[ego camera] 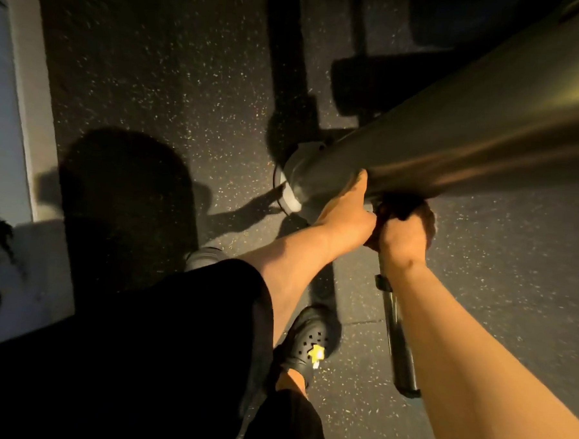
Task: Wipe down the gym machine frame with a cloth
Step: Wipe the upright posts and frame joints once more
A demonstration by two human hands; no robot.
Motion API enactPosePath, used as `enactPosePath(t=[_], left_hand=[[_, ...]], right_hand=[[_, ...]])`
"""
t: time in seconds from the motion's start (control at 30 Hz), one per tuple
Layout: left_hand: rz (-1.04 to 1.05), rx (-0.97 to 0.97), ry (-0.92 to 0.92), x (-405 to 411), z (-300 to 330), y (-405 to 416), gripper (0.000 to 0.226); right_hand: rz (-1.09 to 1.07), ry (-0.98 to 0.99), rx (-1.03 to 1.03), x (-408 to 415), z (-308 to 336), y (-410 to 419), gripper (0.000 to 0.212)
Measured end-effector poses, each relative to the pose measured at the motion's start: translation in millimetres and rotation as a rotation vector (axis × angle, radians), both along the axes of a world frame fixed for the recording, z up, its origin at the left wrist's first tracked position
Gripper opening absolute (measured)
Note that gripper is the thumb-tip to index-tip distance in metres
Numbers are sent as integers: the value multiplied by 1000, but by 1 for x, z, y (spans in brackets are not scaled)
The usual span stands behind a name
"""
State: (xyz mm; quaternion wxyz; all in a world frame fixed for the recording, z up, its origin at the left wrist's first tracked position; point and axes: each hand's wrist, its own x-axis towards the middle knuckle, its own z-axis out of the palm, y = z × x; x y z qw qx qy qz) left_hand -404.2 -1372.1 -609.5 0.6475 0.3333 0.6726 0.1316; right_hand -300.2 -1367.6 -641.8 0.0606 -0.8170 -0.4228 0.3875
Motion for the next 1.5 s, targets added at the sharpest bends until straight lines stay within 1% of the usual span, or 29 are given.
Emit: enactPosePath(t=[0.03, 0.1, 0.17, 0.23, 0.3, 0.33, 0.37, 0.4, 0.43, 0.47, 0.5, 0.57, 0.67, 0.7, 0.8, 0.87, 0.97, 1.03, 1.07, 1.13, 1.17, 1.2, 1.27, 1.3, 1.33, 1.37, 1.43, 1.5], left_hand=[[-3, 2, -1, -1, -1, 1, 73], [-16, 4, -2, -8, -7, 2, 74], [-16, -3, -7, -15, -12, 3, 74], [-13, -4, -27, -23, -20, 3, 72], [-14, -9, -58, -31, -25, 0, 71], [-6, -20, -74, -34, -28, -2, 70], [13, -32, -94, -38, -34, -6, 69], [38, -46, -114, -41, -40, -10, 66], [60, -72, -124, -42, -43, -13, 62], [89, -96, -123, -43, -46, -16, 55], [140, -111, -118, -45, -51, -21, 48], [264, -134, -112, -55, -57, -30, 43], [353, -177, -135, -84, -64, -36, 37], [367, -186, -135, -94, -68, -36, 38], [452, -201, -165, -118, -81, -30, 36], [495, -200, -169, -130, -93, -24, 33], [542, -154, -116, -142, -121, -15, 39], [564, -143, -78, -149, -148, -10, 45], [562, -146, -54, -151, -164, -10, 47], [568, -152, -46, -154, -190, -11, 46], [596, -156, -71, -154, -203, -14, 43], [621, -164, -100, -153, -215, -15, 37], [647, -210, -115, -146, -235, -18, 23], [659, -234, -125, -142, -241, -18, 25], [686, -250, -142, -136, -250, -19, 28], [706, -260, -158, -131, -253, -18, 31], [737, -291, -195, -121, -253, -16, 29], [790, -313, -221, -112, -251, -13, 25]], right_hand=[[-32, -24, -2, -3, -1, 1, 45], [-32, -252, 83, -19, 3, 1, 47], [-28, -352, 172, -34, -2, -7, 42], [-37, -325, 217, -39, -11, -15, 45], [-146, -205, 293, -34, -23, -12, 54], [-226, -149, 337, -32, -25, -10, 50], [-286, -123, 356, -32, -27, -11, 42], [-330, -131, 358, -39, -24, -13, 36], [-316, -157, 364, -47, -21, -17, 33], [-251, -158, 383, -57, -19, -23, 33], [-153, -106, 413, -68, -17, -32, 34], [41, 39, 408, -88, -20, -51, 34], [74, 159, 279, -106, -30, -50, 48], [140, 158, 224, -109, -34, -45, 50], [459, 112, 73, -119, -43, -24, 42], [635, 57, 21, -129, -56, -2, 41], [834, -48, 66, -146, -89, 31, 43], [929, -129, 112, -159, -122, 55, 51], [973, -207, 141, -165, -139, 68, 54], [1037, -391, 190, -169, -167, 96, 53], [1071, -475, 161, -170, -182, 110, 53], [1100, -547, 86, -171, -198, 124, 54], [1132, -652, -135, -173, -229, 132, 63], [1130, -690, -207, -173, -240, 129, 67], [1116, -715, -216, -172, -252, 124, 66], [1093, -730, -163, -171, -256, 119, 62], [1089, -697, -10, -168, -257, 107, 50], [1166, -667, 73, -165, -254, 93, 39]])
